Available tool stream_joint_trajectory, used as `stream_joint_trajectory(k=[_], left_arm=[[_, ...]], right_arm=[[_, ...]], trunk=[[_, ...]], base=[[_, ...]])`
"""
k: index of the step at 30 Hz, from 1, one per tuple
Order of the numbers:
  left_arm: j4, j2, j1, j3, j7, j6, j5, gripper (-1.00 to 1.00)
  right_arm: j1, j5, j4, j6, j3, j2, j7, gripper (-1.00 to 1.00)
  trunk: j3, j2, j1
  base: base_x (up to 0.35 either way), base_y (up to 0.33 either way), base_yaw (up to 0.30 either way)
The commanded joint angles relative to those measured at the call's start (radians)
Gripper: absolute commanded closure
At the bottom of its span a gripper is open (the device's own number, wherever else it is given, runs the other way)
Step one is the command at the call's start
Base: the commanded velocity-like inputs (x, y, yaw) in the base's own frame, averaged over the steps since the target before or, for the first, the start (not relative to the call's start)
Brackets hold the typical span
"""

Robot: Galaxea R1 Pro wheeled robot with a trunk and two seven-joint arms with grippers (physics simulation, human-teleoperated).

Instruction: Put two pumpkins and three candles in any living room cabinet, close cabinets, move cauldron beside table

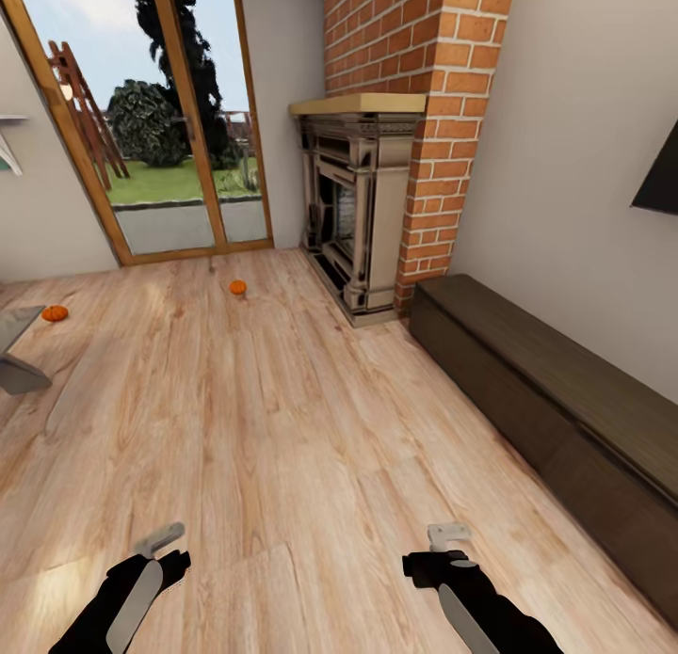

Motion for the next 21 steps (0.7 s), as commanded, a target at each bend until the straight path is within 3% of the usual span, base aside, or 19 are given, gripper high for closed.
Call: stream_joint_trajectory(k=[1,5,13,21], left_arm=[[-0.001,0.000,0.000,-0.001,0.007,0.002,0.011,-1.00],[-0.001,0.000,0.000,-0.002,0.007,0.002,0.010,-1.00],[-0.001,0.000,0.000,-0.003,0.007,0.002,0.010,-1.00],[-0.001,0.000,0.000,-0.006,0.007,0.002,0.011,-1.00]], right_arm=[[-0.001,-0.010,-0.001,0.002,0.005,-0.001,-0.010,-1.00],[-0.001,-0.010,-0.002,0.002,0.004,-0.001,-0.010,-1.00],[-0.001,-0.010,-0.002,0.002,0.003,-0.001,-0.010,-1.00],[-0.001,-0.009,-0.001,0.002,0.003,-0.001,-0.012,-1.00]], trunk=[[-0.001,0.000,0.000],[-0.001,0.000,0.000],[-0.001,0.000,0.000],[-0.001,0.000,0.000]], base=[[0.285,0.148,0.000],[0.285,0.148,0.086],[0.290,0.133,0.248],[0.305,0.095,0.036]])
